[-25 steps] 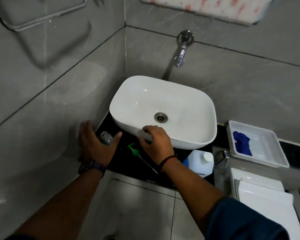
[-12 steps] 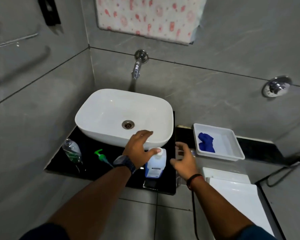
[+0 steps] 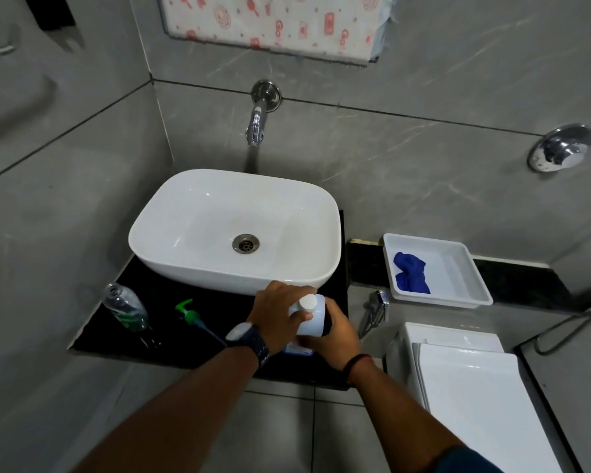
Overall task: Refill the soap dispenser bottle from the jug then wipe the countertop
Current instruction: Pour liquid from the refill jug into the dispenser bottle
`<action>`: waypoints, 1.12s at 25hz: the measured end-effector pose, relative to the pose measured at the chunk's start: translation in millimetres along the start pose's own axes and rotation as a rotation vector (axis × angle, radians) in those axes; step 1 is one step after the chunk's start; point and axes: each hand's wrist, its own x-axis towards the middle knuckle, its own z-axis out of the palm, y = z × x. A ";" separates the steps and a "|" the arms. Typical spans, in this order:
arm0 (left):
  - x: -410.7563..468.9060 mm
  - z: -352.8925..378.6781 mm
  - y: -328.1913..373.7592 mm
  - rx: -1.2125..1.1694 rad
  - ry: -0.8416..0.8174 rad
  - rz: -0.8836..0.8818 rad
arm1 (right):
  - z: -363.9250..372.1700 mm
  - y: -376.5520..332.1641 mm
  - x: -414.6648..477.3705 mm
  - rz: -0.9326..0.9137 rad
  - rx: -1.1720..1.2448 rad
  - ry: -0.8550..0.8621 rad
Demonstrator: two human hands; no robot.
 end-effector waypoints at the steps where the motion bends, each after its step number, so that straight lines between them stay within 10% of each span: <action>1: -1.4 1.1 1.3 -0.002 0.044 -0.006 | -0.3 0.3 0.8 0.001 -0.021 -0.003; 8: -9.7 -6.2 -8.1 0.014 0.333 -0.113 | 4.0 -5.1 4.6 0.005 -0.032 -0.018; 15: -2.5 -8.4 -3.2 -0.008 0.020 0.074 | 0.6 -8.3 2.9 0.006 -0.088 0.000; 28: 0.3 -16.5 -7.3 0.090 0.097 0.038 | -9.4 -15.8 0.5 -0.001 -0.134 -0.035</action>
